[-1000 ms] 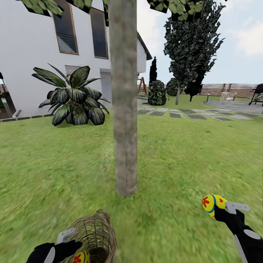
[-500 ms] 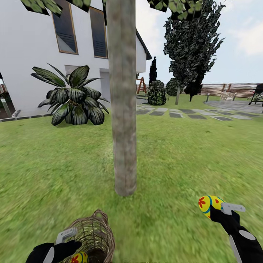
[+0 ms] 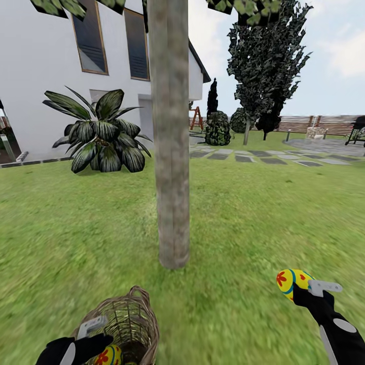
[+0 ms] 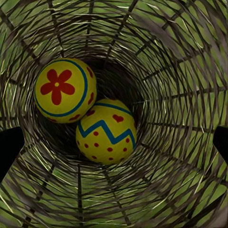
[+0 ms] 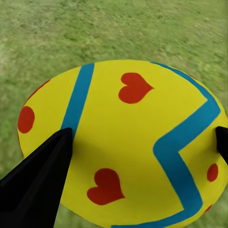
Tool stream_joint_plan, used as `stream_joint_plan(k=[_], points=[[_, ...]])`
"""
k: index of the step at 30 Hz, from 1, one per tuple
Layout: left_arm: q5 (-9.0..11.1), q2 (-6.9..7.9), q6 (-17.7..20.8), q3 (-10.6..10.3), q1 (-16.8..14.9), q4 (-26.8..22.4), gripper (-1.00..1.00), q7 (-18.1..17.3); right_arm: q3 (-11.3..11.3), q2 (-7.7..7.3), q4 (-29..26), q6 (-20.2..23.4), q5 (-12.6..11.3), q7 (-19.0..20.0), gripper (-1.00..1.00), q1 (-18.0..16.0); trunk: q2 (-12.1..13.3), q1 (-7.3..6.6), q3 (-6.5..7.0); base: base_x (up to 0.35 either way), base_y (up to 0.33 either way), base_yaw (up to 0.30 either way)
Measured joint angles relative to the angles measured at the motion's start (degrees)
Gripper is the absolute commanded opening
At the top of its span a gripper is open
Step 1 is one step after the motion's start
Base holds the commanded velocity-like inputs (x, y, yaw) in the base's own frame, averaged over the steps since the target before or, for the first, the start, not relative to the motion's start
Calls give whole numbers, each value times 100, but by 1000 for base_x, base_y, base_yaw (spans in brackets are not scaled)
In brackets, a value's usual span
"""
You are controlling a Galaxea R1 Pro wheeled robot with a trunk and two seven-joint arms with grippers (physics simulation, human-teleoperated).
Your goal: Take the three Easter eggs out of the wicker basket on the lawn in the garden, then place them on the lawn next to a single tree (choose any tree) so that all three eggs are next to the same tree and none are left in the basket.
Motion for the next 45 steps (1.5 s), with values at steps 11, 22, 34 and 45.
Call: stream_joint_plan(k=[11,22,34,45], points=[[8,0,2,1,0,-5,100,0,14,43,9,-9,2,9,-100,-1,-441,242,-198,0,0,0],[9,0,2,-5,0,-5,100,0,21,51,32,-8,2,11,-100,-1,-882,483,-395,0,0,0],[9,0,19,-5,0,-14,100,-9,30,60,64,-9,3,9,-100,-3,-1364,747,-610,0,0,0],[9,0,19,-25,0,-14,100,-9,31,186,71,-15,207,4,-100,0,-1805,989,-808,0,0,0]])
